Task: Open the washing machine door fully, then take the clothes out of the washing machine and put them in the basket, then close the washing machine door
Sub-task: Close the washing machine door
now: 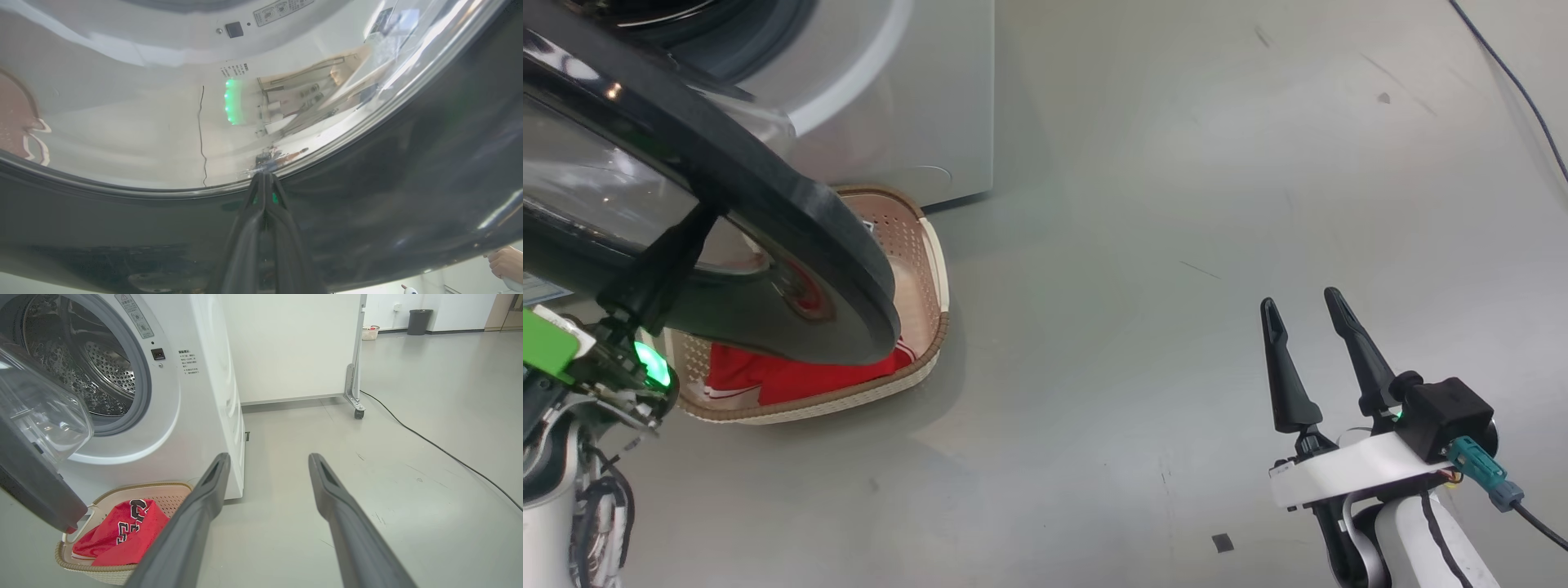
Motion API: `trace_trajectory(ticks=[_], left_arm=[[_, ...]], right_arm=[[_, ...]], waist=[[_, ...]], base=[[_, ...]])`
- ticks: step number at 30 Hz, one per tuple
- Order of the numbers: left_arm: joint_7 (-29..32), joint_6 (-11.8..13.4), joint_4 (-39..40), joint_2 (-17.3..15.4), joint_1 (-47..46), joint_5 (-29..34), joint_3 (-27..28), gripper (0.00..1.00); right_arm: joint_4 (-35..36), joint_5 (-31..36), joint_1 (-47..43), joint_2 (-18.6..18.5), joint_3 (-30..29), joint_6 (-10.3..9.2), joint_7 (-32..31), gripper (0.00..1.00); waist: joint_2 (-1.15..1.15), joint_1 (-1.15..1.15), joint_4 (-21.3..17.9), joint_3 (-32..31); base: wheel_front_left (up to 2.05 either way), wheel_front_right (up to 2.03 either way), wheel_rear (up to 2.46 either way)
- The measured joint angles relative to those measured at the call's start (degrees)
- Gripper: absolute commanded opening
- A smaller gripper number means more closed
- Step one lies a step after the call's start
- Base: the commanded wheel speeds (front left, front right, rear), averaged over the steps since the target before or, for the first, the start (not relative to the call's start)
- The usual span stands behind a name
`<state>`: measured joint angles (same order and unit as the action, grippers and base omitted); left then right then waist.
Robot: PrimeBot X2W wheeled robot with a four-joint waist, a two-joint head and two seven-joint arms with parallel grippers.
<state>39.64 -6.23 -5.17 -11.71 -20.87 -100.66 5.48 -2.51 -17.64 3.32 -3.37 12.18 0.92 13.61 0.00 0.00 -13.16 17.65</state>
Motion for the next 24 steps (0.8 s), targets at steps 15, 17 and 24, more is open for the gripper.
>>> trace_trajectory(ticks=[15, 17, 24], left_arm=[[-5.6, 2.5, -3.6, -1.0, -9.1, 3.0, 3.1, 0.00], [-6.1, 3.0, -3.9, -1.6, -10.4, 3.5, 3.4, 0.00], [-7.8, 4.3, -5.4, -3.7, -14.5, 5.4, 4.5, 0.00]], right_arm=[[-1.1, -2.1, 2.6, 0.7, 0.9, -0.02, 0.4, 1.00], [-1.3, -2.7, 2.8, 0.8, 0.9, -0.05, 0.5, 1.00], [-1.7, -4.1, 3.4, 0.9, 1.1, -0.07, 0.7, 1.00]], waist=[[0.00, 0.00, -7.7, 3.8], [0.00, 0.00, -8.7, 4.4], [0.00, 0.00, -12.0, 6.3]], base=[[0.00, 0.00, 0.00], [0.00, 0.00, 0.00], [0.00, 0.00, 0.00]])
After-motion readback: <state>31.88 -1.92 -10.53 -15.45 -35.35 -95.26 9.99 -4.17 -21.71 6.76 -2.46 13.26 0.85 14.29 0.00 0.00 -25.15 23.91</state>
